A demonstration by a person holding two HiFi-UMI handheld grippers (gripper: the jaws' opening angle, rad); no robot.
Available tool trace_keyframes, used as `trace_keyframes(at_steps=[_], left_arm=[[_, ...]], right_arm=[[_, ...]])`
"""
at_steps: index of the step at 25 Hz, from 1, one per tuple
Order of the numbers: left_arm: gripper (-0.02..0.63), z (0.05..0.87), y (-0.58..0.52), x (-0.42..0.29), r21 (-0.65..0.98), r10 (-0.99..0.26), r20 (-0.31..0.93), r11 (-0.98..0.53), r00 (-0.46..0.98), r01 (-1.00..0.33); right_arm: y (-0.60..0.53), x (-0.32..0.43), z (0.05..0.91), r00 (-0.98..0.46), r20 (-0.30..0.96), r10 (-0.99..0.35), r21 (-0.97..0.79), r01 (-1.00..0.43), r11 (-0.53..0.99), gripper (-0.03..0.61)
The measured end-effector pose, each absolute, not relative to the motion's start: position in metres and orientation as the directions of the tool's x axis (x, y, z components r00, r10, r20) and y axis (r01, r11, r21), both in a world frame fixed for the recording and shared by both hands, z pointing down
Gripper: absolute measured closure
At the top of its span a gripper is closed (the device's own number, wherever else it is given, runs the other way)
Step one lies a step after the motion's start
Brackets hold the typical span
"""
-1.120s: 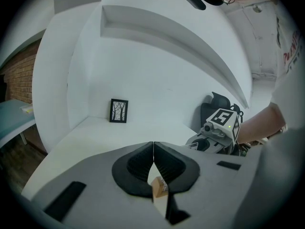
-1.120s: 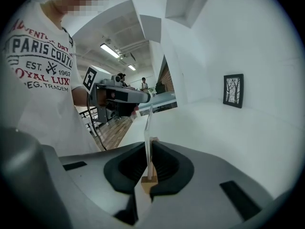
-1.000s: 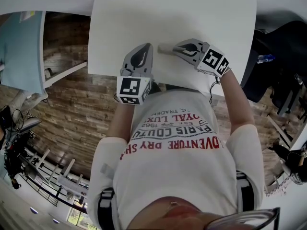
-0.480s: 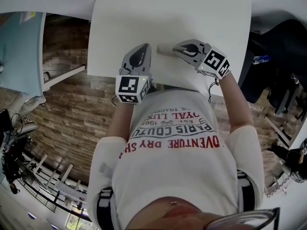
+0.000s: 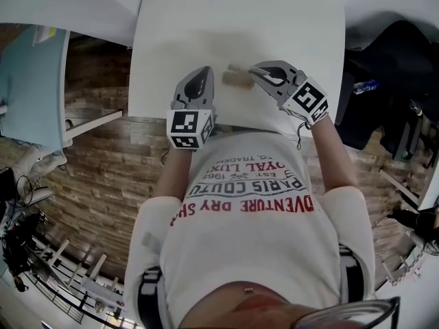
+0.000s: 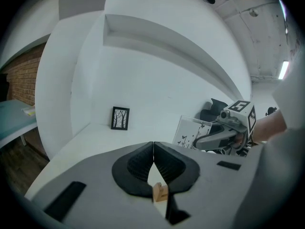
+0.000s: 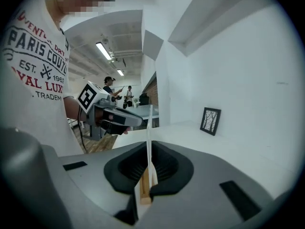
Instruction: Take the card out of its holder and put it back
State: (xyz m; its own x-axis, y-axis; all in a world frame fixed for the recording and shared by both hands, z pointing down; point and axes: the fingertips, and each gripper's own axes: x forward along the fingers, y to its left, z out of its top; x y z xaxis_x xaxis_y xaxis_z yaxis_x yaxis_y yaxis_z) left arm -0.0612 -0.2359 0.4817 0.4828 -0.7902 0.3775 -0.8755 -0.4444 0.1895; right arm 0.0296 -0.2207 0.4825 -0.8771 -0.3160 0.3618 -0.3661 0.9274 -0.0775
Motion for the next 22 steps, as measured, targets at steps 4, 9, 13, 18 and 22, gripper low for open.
trace_keyframes(at_steps=[4, 9, 13, 18, 22], left_arm=[[0.589, 0.47, -0.23, -0.057, 0.182, -0.79, 0.356, -0.465, 0.499, -0.866], [0.589, 0.454, -0.219, -0.041, 0.155, -0.783, 0.323, -0.51, 0.531, -0.846], [0.589, 0.444, -0.214, -0.045, 0.143, -0.792, 0.312, -0.507, 0.525, -0.85], [0.589, 0.434, -0.212, -0.049, 0.133, -0.796, 0.289, -0.517, 0.532, -0.846], [0.589, 0.431, -0.205, -0.045, 0.149, -0.786, 0.282, -0.53, 0.549, -0.835]], right_arm=[[-0.221, 0.044, 0.473, -0.815, 0.347, -0.464, -0.045, -0.508, 0.86, 0.543], [-0.217, 0.073, 0.469, -0.696, 0.305, -0.65, -0.022, -0.687, 0.726, 0.543], [-0.218, 0.089, 0.466, -0.564, 0.299, -0.769, -0.03, -0.812, 0.583, 0.543], [-0.213, 0.113, 0.465, -0.387, 0.319, -0.865, -0.06, -0.919, 0.389, 0.543], [-0.198, 0.129, 0.465, -0.281, 0.311, -0.908, -0.075, -0.959, 0.272, 0.543]])
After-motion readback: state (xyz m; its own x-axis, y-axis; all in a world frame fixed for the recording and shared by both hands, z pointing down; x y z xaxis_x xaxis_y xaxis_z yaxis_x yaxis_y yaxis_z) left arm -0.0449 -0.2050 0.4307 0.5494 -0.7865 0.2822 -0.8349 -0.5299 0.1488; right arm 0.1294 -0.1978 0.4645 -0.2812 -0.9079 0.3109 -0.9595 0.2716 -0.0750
